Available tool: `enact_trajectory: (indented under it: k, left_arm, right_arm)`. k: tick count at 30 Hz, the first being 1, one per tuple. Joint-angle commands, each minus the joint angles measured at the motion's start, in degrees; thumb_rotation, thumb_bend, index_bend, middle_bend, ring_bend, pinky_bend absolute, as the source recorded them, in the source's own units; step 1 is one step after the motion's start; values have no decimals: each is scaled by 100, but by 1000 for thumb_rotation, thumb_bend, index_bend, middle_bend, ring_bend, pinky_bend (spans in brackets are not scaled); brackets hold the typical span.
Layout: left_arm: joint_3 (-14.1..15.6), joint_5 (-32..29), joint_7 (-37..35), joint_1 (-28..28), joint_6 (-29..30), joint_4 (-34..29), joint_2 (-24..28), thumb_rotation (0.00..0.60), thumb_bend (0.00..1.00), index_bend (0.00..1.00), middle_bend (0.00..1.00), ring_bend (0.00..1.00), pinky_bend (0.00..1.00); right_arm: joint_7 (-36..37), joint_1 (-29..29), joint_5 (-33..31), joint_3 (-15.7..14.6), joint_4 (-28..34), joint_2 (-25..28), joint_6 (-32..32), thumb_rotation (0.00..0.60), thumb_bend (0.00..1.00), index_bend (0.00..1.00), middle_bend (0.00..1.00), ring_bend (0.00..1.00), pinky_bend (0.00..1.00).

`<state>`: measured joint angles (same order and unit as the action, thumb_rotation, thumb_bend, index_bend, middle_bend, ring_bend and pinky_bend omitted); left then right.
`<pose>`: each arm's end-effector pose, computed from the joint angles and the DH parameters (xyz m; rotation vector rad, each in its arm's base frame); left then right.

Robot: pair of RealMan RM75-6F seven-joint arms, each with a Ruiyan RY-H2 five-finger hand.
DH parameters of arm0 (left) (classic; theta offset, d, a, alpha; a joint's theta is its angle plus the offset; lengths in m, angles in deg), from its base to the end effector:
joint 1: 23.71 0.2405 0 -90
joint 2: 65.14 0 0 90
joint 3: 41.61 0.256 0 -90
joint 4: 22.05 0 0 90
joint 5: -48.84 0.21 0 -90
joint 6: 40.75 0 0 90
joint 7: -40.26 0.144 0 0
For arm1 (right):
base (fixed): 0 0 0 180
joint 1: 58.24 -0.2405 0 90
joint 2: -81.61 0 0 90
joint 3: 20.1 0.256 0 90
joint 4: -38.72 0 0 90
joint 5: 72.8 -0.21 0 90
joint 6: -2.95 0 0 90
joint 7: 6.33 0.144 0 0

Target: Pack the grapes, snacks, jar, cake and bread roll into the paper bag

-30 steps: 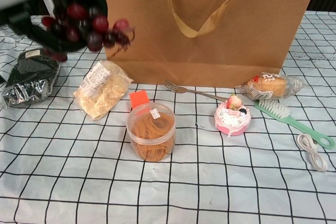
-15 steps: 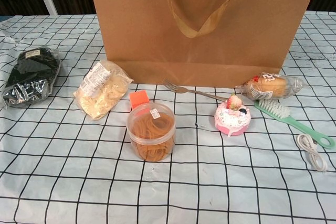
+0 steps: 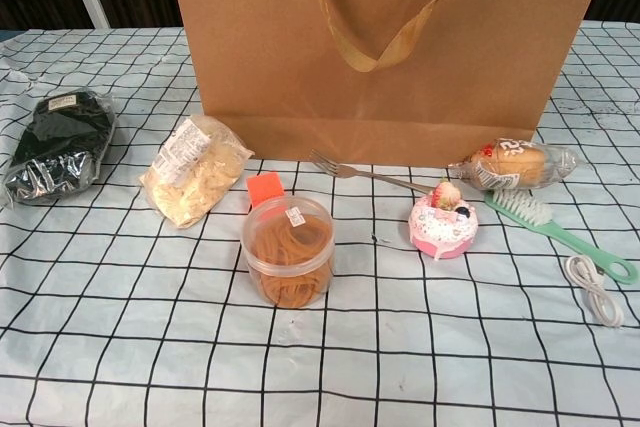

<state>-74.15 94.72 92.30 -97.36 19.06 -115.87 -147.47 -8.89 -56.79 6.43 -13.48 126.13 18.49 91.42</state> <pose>0.1231 0.3974 0.0911 -1.7519 -0.2789 -1.2452 -0.3530 -0.1561 0.1991 1.1934 -0.8061 0.7312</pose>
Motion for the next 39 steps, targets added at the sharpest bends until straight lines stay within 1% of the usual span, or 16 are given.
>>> enact_trajectory:
  k: [1,2,4,7,9,12,15,17,19,22,23,28,30,33,35,39]
  left_arm:
    - [128,-75,-173,-208,-170,281,-176,600,299,441,530,414,471]
    - [154,-84,-196,-220,-180,303,-184,600,251,418,502,389,461]
    - [248,-95,-225,-241,-194,360,-203,600,104,311,361,248,372]
    - [411,-269,-118,-275,-286,406,-187,600,10,195,202,55,204]
    - [470,-453,-6,-319,-293,378,-145,600,0,168,156,8,141]
    - [461,-563,71,-372,-97,242,-44,600,0,162,139,0,100]
    - [326,-259,2,-250,496,-141,184,600,0,163,144,0,81]
    - [308,-65,-12,-108,792,-484,404,600,0,164,166,25,110]
    - [415,369,83,176,1246,-1009,769,600,0,173,204,86,203]
    - [754,989,199,832,1916,-1958,1386,600,0,176,212,106,248]
    - [1081,1313,176,1533,2608,-2813,1783,600,0,175,211,106,250]
    - [1950,2199,-436,2851,3416,-3824,2453,600,0,173,195,106,277]
    - [2460,2718,-912,3477,3650,-3862,2754,600,0,173,188,106,277]
    - [3113,3491,-1856,4285,3950,-3380,2995,600,0,175,188,106,277]
    - [3388,3673,-2473,4661,4058,-2992,3007,600,0,176,188,106,277]
    - [3641,3590,-3719,5132,3945,-2026,2795,600,0,184,188,105,277]
  right_arm:
    - [14,17,-23,20,2,9,31,600,216,64,85,200,234]
    - [17,21,-29,24,4,11,39,600,216,64,85,200,234]
    - [17,31,-53,32,8,13,45,600,216,64,85,200,234]
    - [3,31,-73,31,4,11,26,600,216,64,86,200,234]
    - [10,27,-70,34,1,8,23,600,216,64,86,200,234]
    - [25,34,-41,40,12,12,63,600,215,64,85,200,234]
    - [42,31,10,25,23,17,71,600,215,64,85,200,234]
    - [55,29,17,28,20,11,76,600,216,64,85,200,234]
    - [35,31,6,36,26,4,84,600,216,63,86,200,234]
    - [-77,34,-62,78,43,-63,127,600,216,63,88,200,234]
    - [-103,16,-68,58,40,-84,69,600,216,63,88,200,234]
    - [-132,-11,-46,25,34,-107,1,600,216,63,89,200,234]
    - [-141,-20,-17,10,39,-115,-11,600,216,64,89,200,234]
    - [-199,-31,23,-5,35,-141,-2,600,216,64,89,200,234]
    - [-223,-35,49,-15,38,-159,7,600,216,63,89,200,234]
    - [-306,-44,78,-41,47,-197,0,600,216,64,90,200,234]
